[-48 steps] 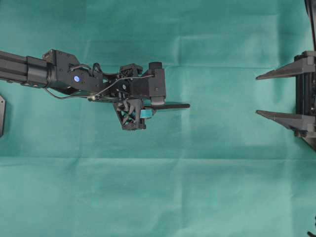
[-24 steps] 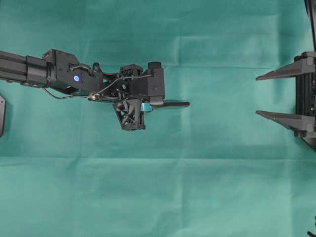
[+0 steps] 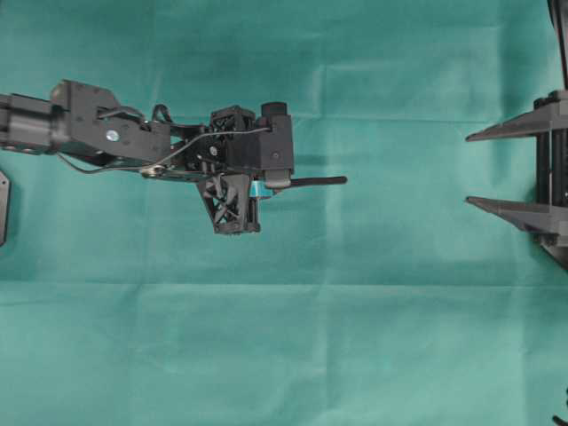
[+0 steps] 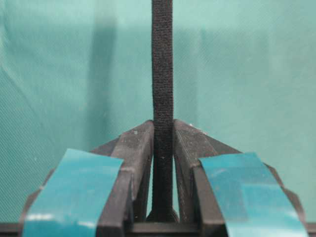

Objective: Peel off the Velcro with your right arm.
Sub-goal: 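Close the left gripper on the strap and lift it upright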

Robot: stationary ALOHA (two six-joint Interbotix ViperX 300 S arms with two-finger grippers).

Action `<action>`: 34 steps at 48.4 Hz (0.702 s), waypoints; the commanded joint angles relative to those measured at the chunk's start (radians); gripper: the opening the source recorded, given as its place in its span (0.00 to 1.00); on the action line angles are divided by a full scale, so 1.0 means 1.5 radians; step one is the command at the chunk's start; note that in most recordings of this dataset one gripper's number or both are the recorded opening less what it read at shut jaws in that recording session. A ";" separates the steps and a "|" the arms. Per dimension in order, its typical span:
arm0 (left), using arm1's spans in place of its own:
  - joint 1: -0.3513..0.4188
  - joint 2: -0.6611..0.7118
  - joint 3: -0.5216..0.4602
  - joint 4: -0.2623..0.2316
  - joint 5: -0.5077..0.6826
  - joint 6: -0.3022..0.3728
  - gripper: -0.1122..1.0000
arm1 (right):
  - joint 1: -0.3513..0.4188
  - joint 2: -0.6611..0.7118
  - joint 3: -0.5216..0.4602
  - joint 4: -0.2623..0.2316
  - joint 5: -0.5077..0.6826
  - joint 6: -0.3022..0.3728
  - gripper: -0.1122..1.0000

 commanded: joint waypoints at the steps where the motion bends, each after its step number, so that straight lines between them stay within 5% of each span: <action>1: -0.014 -0.044 -0.006 -0.001 -0.002 0.000 0.19 | -0.001 -0.001 -0.027 -0.012 -0.006 -0.001 0.79; 17: -0.054 -0.117 0.001 -0.002 -0.002 -0.019 0.19 | -0.001 0.001 -0.073 -0.048 -0.002 -0.003 0.79; 34: -0.060 -0.191 0.052 -0.002 -0.038 -0.120 0.19 | -0.001 0.052 -0.121 -0.141 0.000 -0.008 0.78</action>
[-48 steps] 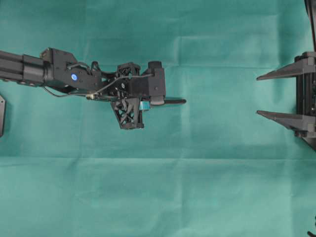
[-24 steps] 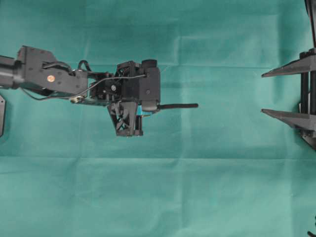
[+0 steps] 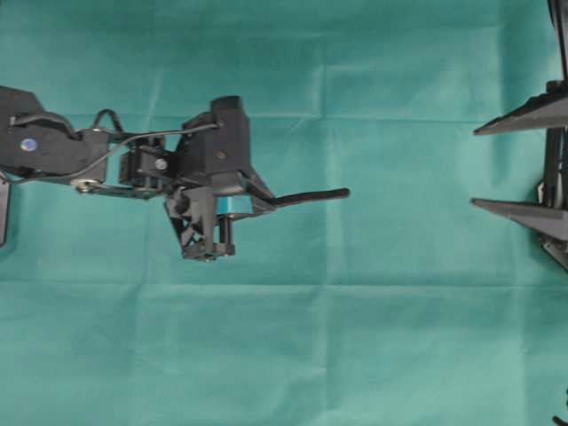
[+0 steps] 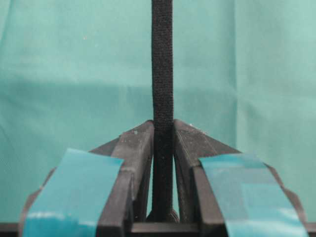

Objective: Peel off the Velcro with your right arm.
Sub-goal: 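Close the left gripper on the strap and lift it upright, then advance the open right gripper toward the strap's free end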

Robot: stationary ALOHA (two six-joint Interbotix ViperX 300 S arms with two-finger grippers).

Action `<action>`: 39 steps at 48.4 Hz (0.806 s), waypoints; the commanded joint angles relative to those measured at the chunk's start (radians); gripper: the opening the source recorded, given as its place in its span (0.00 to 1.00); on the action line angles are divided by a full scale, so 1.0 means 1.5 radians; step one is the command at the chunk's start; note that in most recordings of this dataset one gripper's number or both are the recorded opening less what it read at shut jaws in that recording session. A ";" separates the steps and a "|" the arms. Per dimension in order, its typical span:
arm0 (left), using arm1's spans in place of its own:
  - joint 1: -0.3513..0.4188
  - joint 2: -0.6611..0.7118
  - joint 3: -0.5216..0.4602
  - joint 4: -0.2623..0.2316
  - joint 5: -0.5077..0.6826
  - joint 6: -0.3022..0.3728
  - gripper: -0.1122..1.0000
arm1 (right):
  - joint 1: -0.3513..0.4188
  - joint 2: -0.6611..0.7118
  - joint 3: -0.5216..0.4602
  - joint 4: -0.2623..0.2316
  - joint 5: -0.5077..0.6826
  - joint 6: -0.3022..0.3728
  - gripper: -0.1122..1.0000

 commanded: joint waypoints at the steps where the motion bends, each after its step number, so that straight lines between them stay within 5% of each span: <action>1: -0.004 -0.032 0.006 -0.003 -0.028 -0.017 0.19 | -0.001 0.024 -0.024 -0.018 -0.004 -0.004 0.78; 10: -0.007 -0.067 0.047 -0.002 -0.105 -0.089 0.19 | -0.001 0.072 -0.043 -0.051 -0.005 -0.060 0.78; 25: -0.024 -0.097 0.089 -0.002 -0.218 -0.200 0.19 | -0.001 0.161 -0.071 -0.048 -0.020 -0.183 0.78; 39: -0.038 -0.102 0.110 -0.004 -0.299 -0.240 0.19 | -0.002 0.232 -0.088 -0.048 -0.071 -0.234 0.78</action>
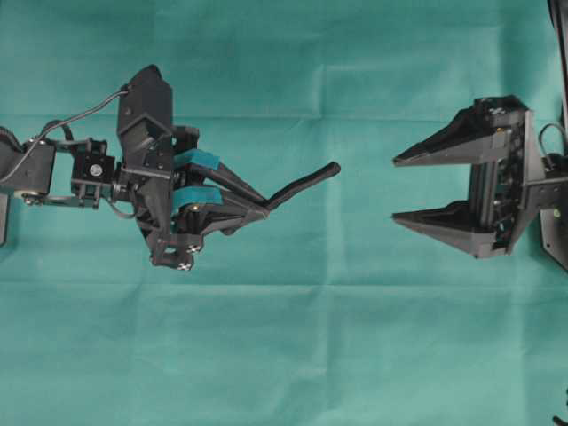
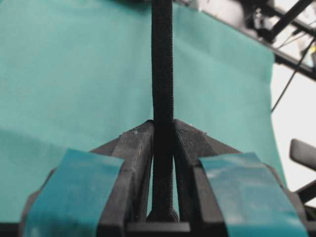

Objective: Peel off the Velcro with your right arm.
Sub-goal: 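Advance the open right gripper toward the strap's free end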

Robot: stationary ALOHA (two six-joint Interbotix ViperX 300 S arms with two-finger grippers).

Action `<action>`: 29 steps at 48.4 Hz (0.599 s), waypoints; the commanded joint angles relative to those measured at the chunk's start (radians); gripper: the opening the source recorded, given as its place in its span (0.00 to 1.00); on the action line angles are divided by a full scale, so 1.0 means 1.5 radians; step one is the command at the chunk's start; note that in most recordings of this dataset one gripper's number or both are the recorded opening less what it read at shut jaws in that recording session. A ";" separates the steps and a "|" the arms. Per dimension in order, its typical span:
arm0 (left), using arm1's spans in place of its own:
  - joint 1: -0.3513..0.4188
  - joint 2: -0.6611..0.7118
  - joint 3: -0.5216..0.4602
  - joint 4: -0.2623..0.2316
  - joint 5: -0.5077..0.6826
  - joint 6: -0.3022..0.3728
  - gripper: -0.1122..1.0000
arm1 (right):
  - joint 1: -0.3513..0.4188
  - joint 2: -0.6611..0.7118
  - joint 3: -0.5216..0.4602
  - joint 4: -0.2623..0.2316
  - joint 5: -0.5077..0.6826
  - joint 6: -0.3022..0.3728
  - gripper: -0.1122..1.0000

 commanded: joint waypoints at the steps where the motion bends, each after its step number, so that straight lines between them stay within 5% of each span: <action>1: -0.006 -0.016 -0.001 -0.003 -0.025 -0.006 0.19 | -0.001 0.010 -0.018 0.002 -0.016 -0.012 0.78; 11: -0.007 -0.017 0.011 -0.003 -0.057 -0.036 0.19 | -0.001 0.021 -0.018 0.003 -0.033 -0.028 0.66; 29: -0.012 -0.014 0.014 -0.003 -0.077 -0.037 0.19 | -0.019 0.060 -0.037 0.007 -0.044 -0.028 0.66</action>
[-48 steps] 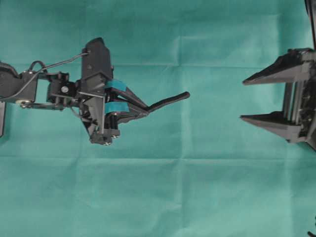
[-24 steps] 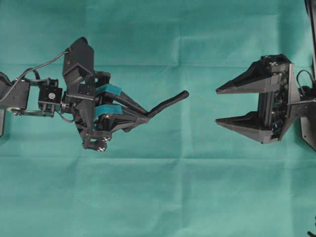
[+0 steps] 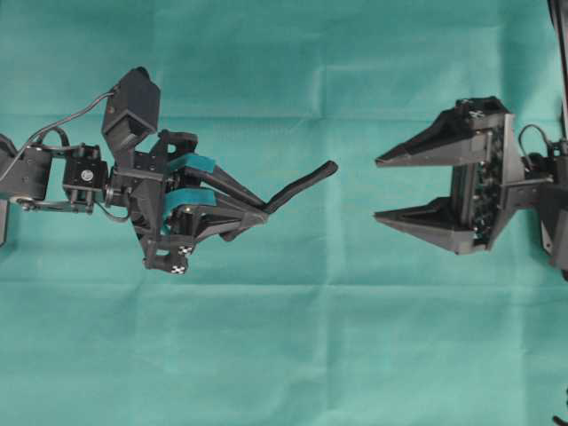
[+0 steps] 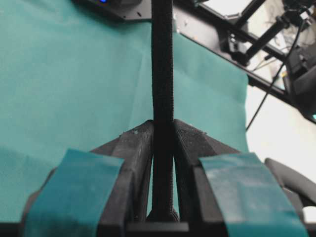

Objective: Peel off the Velcro with your right arm.
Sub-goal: 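Advance the open right gripper toward the strap's free end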

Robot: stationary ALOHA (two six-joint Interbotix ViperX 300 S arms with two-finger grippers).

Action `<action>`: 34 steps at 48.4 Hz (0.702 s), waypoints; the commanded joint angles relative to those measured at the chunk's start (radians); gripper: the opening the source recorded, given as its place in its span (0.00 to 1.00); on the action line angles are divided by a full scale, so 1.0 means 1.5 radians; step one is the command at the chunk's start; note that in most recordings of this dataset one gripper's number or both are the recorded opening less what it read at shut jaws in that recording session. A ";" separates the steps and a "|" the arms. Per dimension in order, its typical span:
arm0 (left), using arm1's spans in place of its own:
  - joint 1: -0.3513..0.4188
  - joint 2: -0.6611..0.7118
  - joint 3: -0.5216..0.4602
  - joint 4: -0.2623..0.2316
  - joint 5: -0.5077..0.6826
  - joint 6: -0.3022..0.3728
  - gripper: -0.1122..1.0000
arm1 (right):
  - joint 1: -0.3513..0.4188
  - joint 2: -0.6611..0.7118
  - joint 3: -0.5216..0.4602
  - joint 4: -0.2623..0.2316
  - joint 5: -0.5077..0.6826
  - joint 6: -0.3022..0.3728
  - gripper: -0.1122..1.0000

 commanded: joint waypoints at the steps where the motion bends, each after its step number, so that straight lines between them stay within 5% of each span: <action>1: -0.004 -0.012 -0.006 -0.001 -0.006 -0.001 0.19 | -0.006 0.009 -0.024 0.002 -0.012 0.001 0.66; 34: -0.006 -0.014 -0.002 -0.001 -0.010 -0.001 0.19 | -0.010 0.096 -0.060 0.002 -0.054 -0.001 0.66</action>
